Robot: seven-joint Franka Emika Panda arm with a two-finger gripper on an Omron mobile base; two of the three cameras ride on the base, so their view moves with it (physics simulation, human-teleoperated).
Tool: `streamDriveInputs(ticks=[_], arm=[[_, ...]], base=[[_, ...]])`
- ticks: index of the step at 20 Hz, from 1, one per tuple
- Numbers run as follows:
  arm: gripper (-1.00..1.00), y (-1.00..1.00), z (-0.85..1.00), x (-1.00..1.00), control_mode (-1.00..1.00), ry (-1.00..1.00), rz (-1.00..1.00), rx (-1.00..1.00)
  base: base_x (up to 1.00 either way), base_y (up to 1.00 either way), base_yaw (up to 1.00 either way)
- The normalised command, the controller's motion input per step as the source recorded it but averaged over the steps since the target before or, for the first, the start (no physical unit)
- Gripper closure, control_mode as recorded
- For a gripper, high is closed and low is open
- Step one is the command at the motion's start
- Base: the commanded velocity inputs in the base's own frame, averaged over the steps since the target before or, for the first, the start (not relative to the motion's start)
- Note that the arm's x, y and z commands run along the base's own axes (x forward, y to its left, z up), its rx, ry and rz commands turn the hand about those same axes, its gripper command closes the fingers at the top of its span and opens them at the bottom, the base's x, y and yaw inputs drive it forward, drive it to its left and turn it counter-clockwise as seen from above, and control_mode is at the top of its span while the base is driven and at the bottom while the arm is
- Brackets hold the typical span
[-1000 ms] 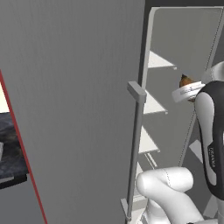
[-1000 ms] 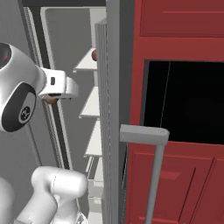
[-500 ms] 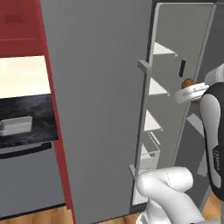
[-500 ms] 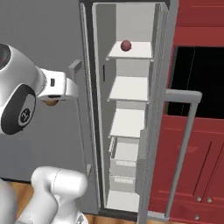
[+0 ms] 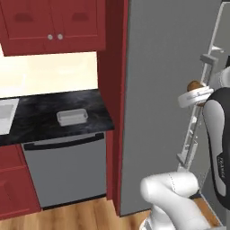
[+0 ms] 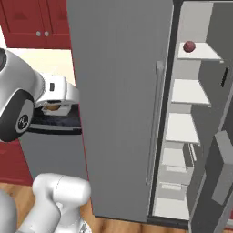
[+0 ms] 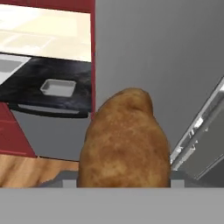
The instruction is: Take the onion and potato out of the freezer and place them in the tupperware container on the counter. Then put the tupperware containing the vegetables back in the freezer.
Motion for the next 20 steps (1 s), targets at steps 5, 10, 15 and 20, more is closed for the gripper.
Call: streamDriveInputs(ticks=[5,10,15,20], arm=[[1.0,0.0,0.0,0.0,1.0,0.0,0.0,0.0],[1.0,0.0,0.0,0.0,1.0,0.0,0.0,0.0],[1.0,0.0,0.0,0.0,1.0,0.0,0.0,0.0],[1.0,-0.01,-0.38,0.28,-1.0,0.07,0.0,0.0]], base=[[0.14,1.0,0.0],[0.96,1.0,-0.08],[0.95,0.95,-0.08],[0.39,0.26,-0.02]])
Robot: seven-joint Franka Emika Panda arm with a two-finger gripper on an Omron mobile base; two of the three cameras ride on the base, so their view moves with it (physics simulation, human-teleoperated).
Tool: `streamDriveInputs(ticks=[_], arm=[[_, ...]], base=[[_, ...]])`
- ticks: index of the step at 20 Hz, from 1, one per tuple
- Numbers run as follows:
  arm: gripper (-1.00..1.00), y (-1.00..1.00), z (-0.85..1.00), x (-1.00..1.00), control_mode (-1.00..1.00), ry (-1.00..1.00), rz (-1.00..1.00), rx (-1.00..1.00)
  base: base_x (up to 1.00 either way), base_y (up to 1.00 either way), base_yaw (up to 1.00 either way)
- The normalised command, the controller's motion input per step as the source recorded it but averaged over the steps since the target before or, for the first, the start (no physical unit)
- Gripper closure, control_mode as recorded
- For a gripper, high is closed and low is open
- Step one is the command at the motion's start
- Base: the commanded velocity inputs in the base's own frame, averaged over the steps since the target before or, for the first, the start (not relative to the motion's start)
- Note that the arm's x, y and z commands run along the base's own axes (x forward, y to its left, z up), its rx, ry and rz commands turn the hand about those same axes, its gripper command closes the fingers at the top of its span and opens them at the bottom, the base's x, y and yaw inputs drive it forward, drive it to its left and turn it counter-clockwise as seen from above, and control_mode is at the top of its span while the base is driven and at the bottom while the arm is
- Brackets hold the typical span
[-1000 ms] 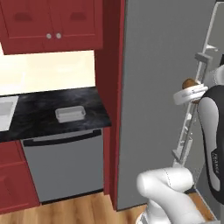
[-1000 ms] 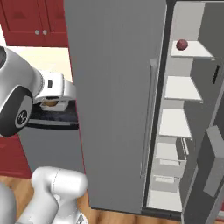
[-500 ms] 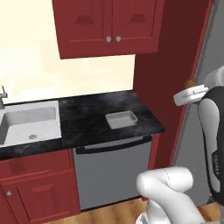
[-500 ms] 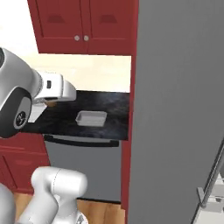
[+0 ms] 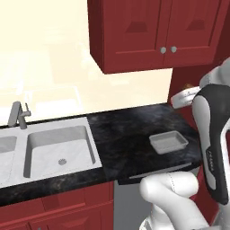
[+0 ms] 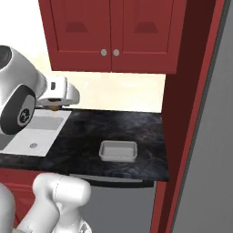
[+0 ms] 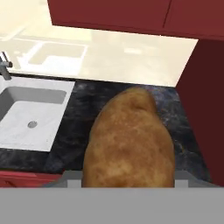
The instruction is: Take the onion and potato out of the freezer and place them in the tupperware container on the counter. Then put the tupperware containing the vegetables back in the freezer.
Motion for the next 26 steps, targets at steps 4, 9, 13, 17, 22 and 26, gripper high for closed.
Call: streamDriveInputs(ticks=[4,9,13,17,22,26], arm=[[1.0,-0.27,-1.0,0.68,-1.0,0.44,-0.07,0.0],[1.0,-0.2,-0.98,0.37,-1.0,0.31,-0.26,0.0],[1.0,-0.15,-0.79,0.77,-1.0,0.21,-0.38,0.09],[1.0,-0.1,-0.73,0.97,-1.0,0.07,-0.4,0.13],[1.0,-0.06,-0.61,0.92,-1.0,0.05,-0.31,0.1],[1.0,-0.17,-0.68,0.78,-1.0,0.1,-0.29,0.01]], base=[[0.0,0.0,0.0],[0.0,0.0,0.0],[0.0,0.0,0.0],[0.0,0.0,0.0],[0.0,0.0,0.0],[0.0,0.0,0.0]])
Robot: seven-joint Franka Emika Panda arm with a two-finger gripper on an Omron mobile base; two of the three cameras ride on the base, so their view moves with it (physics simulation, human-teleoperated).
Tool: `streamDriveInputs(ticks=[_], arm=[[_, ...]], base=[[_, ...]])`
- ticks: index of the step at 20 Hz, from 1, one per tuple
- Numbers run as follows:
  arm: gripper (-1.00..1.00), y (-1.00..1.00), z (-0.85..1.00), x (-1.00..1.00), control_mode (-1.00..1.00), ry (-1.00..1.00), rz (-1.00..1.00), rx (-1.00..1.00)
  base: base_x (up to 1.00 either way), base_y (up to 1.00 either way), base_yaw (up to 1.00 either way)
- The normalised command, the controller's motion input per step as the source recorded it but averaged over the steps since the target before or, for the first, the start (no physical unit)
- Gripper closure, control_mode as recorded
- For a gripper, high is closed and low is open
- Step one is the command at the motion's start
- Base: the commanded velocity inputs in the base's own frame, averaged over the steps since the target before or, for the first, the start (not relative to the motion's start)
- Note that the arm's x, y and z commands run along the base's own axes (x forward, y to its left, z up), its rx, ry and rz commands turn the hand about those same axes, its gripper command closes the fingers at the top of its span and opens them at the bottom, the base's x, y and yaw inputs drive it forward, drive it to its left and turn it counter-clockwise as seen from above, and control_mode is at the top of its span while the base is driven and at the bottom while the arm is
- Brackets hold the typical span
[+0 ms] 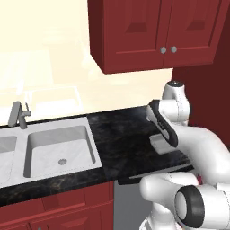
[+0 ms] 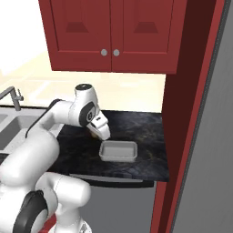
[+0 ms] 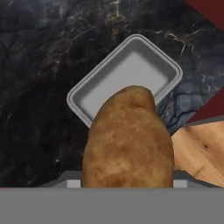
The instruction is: Take the onion and potato out of the freezer and place them in the tupperware container on the counter. Then put the tupperware containing the vegetables back in the freezer.
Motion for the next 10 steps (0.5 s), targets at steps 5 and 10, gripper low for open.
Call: streamDriveInputs(ticks=[5,10], arm=[[1.0,-0.25,-0.51,0.36,-1.0,0.12,-0.23,0.02],[1.0,-0.29,-0.35,0.26,-1.0,0.1,-0.13,0.06]], base=[[0.0,0.0,0.0],[0.0,0.0,0.0]])
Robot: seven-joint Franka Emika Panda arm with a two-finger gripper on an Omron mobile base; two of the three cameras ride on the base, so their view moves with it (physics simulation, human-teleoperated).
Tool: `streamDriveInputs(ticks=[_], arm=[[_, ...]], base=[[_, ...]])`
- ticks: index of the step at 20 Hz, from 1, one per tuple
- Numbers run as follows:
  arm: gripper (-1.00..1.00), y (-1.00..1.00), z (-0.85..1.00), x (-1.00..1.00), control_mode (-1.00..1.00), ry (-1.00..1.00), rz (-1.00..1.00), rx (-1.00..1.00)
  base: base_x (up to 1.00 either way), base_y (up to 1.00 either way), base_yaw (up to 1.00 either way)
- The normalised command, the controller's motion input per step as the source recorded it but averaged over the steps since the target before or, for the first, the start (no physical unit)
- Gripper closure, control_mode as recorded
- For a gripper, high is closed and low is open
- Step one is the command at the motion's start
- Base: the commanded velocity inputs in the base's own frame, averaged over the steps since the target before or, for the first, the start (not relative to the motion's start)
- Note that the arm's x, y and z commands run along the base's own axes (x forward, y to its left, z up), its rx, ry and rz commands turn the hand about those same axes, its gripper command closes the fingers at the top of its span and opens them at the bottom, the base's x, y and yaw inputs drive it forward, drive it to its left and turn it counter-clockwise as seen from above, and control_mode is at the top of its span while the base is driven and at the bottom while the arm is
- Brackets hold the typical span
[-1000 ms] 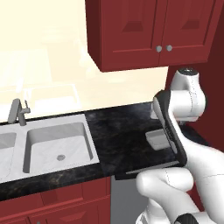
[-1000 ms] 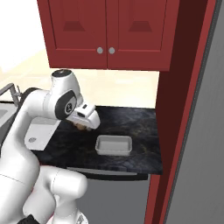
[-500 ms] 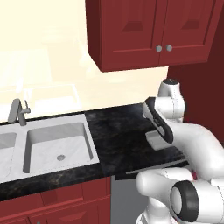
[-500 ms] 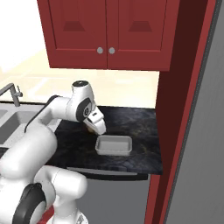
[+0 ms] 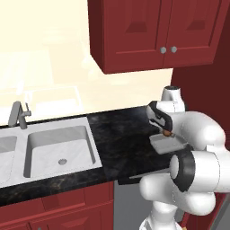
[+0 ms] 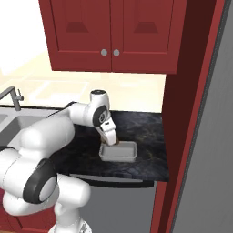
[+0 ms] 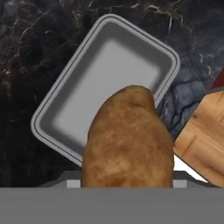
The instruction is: Take the onion and potato out of the freezer and place them in the tupperware container on the counter. Then put the tupperware containing the vegetables back in the freezer.
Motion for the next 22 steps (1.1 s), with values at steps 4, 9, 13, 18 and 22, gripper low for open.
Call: streamDriveInputs(ticks=[4,9,13,18,22], arm=[[1.0,-0.2,-0.41,0.29,-1.0,0.06,-0.11,0.02],[1.0,-0.11,-0.39,0.26,-1.0,0.05,-0.1,0.0],[1.0,-0.06,-0.38,0.25,-1.0,0.03,-0.09,0.01],[1.0,0.0,-0.28,0.32,-1.0,0.03,-0.09,0.01],[1.0,-0.03,-0.27,0.26,-1.0,0.02,-0.09,0.01]], base=[[0.0,0.0,0.0],[0.0,0.0,0.0],[0.0,0.0,0.0],[0.0,0.0,0.0],[0.0,0.0,0.0]])
